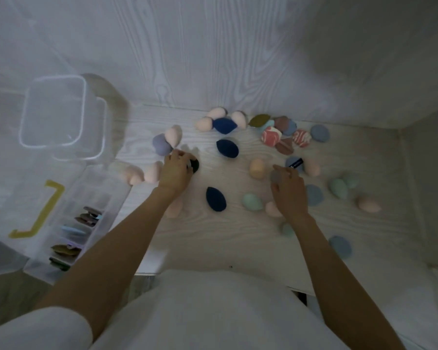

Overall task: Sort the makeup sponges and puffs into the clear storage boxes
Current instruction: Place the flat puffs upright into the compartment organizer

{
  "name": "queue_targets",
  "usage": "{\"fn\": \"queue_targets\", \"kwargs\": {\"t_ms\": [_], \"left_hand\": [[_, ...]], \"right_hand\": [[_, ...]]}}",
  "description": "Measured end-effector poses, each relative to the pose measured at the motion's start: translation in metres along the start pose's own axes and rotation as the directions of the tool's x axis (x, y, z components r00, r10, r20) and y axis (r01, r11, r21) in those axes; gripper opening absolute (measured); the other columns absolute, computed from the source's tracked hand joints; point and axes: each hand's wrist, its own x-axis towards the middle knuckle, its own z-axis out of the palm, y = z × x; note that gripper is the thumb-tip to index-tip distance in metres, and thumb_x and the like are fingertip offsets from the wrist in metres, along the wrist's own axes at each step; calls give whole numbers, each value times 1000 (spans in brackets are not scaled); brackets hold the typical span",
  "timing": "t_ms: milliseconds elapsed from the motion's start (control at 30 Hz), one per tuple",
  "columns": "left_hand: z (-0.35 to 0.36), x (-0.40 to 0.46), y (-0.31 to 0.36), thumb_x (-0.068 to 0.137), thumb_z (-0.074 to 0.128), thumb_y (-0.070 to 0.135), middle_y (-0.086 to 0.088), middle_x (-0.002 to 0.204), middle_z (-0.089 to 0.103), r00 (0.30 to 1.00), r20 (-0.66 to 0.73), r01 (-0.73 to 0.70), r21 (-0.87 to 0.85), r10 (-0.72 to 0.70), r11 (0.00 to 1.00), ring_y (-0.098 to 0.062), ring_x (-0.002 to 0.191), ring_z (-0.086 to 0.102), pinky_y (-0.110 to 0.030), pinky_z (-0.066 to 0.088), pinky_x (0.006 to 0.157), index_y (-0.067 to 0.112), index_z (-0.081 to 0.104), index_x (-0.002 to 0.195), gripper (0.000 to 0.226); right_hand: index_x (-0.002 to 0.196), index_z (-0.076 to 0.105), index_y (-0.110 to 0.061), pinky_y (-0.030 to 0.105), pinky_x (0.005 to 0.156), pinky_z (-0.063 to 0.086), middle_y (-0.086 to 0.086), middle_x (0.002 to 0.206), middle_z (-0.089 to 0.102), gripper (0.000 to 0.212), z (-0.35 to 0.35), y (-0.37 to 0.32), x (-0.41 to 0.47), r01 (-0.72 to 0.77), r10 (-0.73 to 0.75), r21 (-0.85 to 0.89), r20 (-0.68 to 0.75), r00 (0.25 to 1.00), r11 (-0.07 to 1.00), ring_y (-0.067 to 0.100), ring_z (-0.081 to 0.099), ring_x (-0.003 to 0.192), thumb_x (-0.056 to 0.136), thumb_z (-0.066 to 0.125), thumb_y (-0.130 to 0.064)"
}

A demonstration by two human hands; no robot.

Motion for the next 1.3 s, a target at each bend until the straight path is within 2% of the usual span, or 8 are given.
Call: {"fn": "queue_targets", "kwargs": {"t_ms": [133,267,433,533,700,933,1067,1300], "left_hand": [[0,6,1,84,59,3,-22,122,48,998,20,56,-17,-56,998,-38,107,49,-43,41,90,8,56,120,37],[-2,11,1,83,66,9,-21,128,50,987,51,157,-73,-153,985,-35,112,50,-38,40,89,8,42,134,56],[-16,-8,4,85,64,11,-9,103,66,999,0,37,-165,-38,986,-22,91,59,-19,33,71,9,63,108,23],[-27,-38,3,89,59,11,0,96,67,997,-67,-59,-210,46,976,-15,83,56,-17,33,68,12,67,106,19],[-50,-111,-13,91,58,13,10,101,64,976,-212,-38,-379,-47,925,-9,89,59,-20,49,72,20,66,108,20],[-86,-209,-70,89,61,10,16,97,62,827,-434,125,-478,-357,870,4,82,57,-8,46,70,15,62,109,21],[-104,-257,-111,87,63,9,11,93,65,733,-511,217,-450,-449,866,-3,76,57,-14,45,69,19,63,105,21],[-126,-285,-175,87,55,5,-3,102,66,911,-398,102,-43,-110,994,-17,95,55,-27,43,85,12,66,104,22]], "right_hand": [[142,37,-18,46,88,42,19,141,34,47,4,11,19,-67,77,-117,88,993,991,40,41,117,96,44,-12],[142,36,-13,40,90,42,22,141,30,53,0,13,24,-65,67,-19,129,989,998,39,45,115,92,50,-6],[123,53,-6,29,68,35,18,121,51,34,-17,-10,4,44,-36,116,-67,997,992,32,55,97,89,53,-3],[116,53,-7,25,74,37,9,113,58,30,-26,-42,-20,119,-64,354,-164,984,928,17,53,94,87,56,-3],[107,56,-11,26,74,42,-5,99,57,19,-13,-110,-50,192,-215,492,-10,977,849,13,53,89,88,57,-7],[104,54,-12,15,58,39,-5,93,58,12,31,-193,-88,337,-488,478,236,840,811,12,53,80,92,54,-12],[106,55,-14,28,68,46,-5,94,57,14,51,-229,-106,408,-568,472,270,777,782,13,54,83,92,54,-13],[106,56,-13,30,73,48,-5,93,59,15,73,-262,-125,384,-555,486,277,785,785,15,56,85,90,55,-9]]}}
